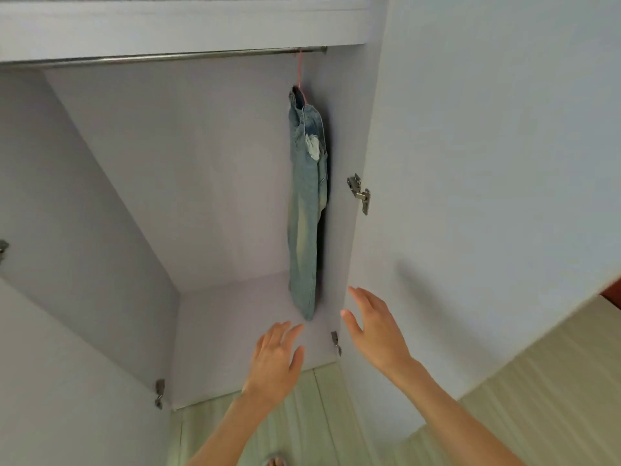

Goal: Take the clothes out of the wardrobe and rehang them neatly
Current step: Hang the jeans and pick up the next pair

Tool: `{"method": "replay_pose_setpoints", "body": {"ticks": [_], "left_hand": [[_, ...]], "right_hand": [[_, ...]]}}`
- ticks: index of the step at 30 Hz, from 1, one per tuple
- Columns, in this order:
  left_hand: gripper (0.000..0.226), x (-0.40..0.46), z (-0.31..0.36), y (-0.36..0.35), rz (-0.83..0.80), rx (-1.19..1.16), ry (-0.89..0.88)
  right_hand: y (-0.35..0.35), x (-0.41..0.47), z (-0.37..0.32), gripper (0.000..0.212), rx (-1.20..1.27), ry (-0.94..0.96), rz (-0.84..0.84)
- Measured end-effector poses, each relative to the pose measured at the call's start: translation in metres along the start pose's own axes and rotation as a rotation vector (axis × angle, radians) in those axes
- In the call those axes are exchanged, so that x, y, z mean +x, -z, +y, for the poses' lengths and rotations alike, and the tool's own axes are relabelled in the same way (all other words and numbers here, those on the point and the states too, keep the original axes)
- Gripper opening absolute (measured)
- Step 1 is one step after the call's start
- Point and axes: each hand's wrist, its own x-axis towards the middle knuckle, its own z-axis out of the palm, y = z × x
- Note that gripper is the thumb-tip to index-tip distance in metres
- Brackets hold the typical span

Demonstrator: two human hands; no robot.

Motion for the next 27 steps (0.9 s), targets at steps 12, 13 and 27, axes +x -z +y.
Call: {"method": "replay_pose_setpoints", "body": {"ticks": [12,13,27], "left_hand": [[0.064,0.233,-0.068,0.088,0.156,-0.254,-0.066],[0.064,0.248,-0.067,0.092,0.155,-0.276,-0.074],[0.040,0.409,-0.039,0.115,0.207,-0.665,0.148]], "right_hand": [[0.015,0.214,-0.072,0.035,0.490,-0.196,0.184],[0.021,0.229,-0.074,0.033,0.500,-0.200,0.210],[0.032,0.349,-0.066,0.037,1.112,-0.206,0.049]]}}
